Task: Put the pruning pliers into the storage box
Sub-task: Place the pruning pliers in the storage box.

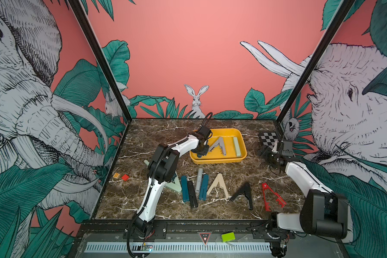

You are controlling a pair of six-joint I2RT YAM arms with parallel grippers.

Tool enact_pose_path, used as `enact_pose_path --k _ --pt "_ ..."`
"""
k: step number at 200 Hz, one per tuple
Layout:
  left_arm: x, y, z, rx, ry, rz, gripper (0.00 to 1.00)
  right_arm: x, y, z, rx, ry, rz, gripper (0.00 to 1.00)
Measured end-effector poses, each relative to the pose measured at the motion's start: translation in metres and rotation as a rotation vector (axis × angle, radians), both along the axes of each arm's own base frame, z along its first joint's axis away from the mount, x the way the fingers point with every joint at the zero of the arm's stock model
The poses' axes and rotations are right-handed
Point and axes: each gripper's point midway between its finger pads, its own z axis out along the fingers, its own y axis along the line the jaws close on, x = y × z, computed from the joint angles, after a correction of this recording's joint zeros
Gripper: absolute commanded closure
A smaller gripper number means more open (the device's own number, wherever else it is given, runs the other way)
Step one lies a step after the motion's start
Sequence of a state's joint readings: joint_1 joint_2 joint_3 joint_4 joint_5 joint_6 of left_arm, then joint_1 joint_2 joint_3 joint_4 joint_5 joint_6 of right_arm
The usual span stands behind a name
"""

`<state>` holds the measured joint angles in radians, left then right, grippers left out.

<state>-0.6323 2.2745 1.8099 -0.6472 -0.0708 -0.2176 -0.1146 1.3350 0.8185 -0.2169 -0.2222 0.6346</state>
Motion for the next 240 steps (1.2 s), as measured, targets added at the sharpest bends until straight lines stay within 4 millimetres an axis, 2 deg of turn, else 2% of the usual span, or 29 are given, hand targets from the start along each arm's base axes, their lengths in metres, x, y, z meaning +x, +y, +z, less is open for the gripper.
enact_pose_path --k 15,30,60,84,104,157,198,240 --pt "0.000 0.000 0.000 -0.003 0.000 0.004 1.00 0.000 0.004 0.000 0.005 0.002 0.000 0.13" --pt "0.000 0.000 0.000 -0.007 0.002 0.016 0.84 0.000 0.014 0.001 0.004 0.005 0.019 0.13" --pt "0.000 -0.001 0.000 -0.016 0.007 0.035 0.67 0.012 0.043 0.016 -0.002 -0.020 0.070 0.13" --pt "0.000 -0.001 0.000 -0.020 0.008 0.045 0.59 0.023 0.062 0.024 -0.014 -0.036 0.094 0.13" --pt "0.000 -0.001 0.000 -0.023 0.008 0.049 0.51 0.027 0.073 0.021 -0.022 -0.027 0.109 0.13" --pt "0.000 -0.001 0.001 -0.024 0.008 0.050 0.48 0.035 0.091 0.015 -0.041 -0.005 0.136 0.13" --pt "0.000 -0.001 0.001 -0.024 0.009 0.055 0.40 0.042 0.104 0.019 -0.055 -0.006 0.159 0.13" --pt "0.000 -0.002 0.003 -0.036 0.012 0.063 0.36 0.052 0.142 0.019 -0.068 0.002 0.219 0.13"
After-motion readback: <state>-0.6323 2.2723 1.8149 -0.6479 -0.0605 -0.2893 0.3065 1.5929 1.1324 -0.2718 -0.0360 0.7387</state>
